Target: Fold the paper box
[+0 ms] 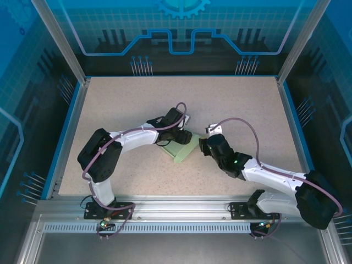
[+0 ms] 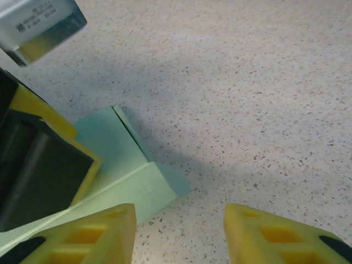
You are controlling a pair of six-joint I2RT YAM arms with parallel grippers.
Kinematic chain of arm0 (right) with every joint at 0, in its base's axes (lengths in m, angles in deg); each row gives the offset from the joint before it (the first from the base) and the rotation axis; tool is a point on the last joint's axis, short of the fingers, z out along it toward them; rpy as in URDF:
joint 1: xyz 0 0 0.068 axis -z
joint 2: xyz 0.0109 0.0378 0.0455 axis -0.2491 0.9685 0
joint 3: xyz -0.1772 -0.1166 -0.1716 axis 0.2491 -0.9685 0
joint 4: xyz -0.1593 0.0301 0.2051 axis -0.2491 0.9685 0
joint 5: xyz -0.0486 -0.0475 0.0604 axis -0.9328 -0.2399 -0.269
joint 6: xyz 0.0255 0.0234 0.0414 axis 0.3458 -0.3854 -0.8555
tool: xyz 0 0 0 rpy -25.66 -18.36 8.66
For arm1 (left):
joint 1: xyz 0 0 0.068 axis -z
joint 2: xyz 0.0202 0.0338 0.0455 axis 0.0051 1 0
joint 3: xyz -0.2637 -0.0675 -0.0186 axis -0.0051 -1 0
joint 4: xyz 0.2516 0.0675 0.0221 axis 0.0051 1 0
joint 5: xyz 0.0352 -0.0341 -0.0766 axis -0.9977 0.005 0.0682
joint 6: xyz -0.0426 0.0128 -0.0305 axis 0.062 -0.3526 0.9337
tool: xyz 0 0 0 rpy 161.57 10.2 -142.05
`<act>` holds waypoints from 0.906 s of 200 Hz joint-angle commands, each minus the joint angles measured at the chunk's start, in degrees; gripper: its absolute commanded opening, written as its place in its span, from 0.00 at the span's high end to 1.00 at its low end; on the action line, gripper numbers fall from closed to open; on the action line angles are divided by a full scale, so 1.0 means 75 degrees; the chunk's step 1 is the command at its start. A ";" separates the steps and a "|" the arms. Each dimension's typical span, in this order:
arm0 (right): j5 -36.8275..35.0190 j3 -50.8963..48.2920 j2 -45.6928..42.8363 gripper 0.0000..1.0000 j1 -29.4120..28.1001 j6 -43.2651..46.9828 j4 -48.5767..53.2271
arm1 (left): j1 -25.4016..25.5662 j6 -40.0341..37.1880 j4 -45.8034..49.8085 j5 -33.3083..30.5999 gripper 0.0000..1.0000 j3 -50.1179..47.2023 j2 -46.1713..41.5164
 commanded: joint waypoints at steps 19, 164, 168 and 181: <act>0.1590 0.0615 0.0222 0.52 0.0545 0.0273 0.0713 | 0.0163 -0.0030 -0.0287 -0.0381 0.44 -0.0285 0.0307; 0.3636 0.1461 0.1357 0.47 0.0773 -0.0500 0.1749 | -0.1399 0.0447 0.0191 0.1021 0.34 -0.0989 -0.1246; 0.3652 0.1521 0.1424 0.47 0.0773 -0.0519 0.1850 | -0.1475 0.0454 0.0267 0.1164 0.33 -0.0970 -0.1191; 0.3731 0.1682 0.1641 0.47 0.0784 -0.0516 0.2131 | -0.1652 0.0421 0.0405 0.1532 0.34 -0.0934 -0.1050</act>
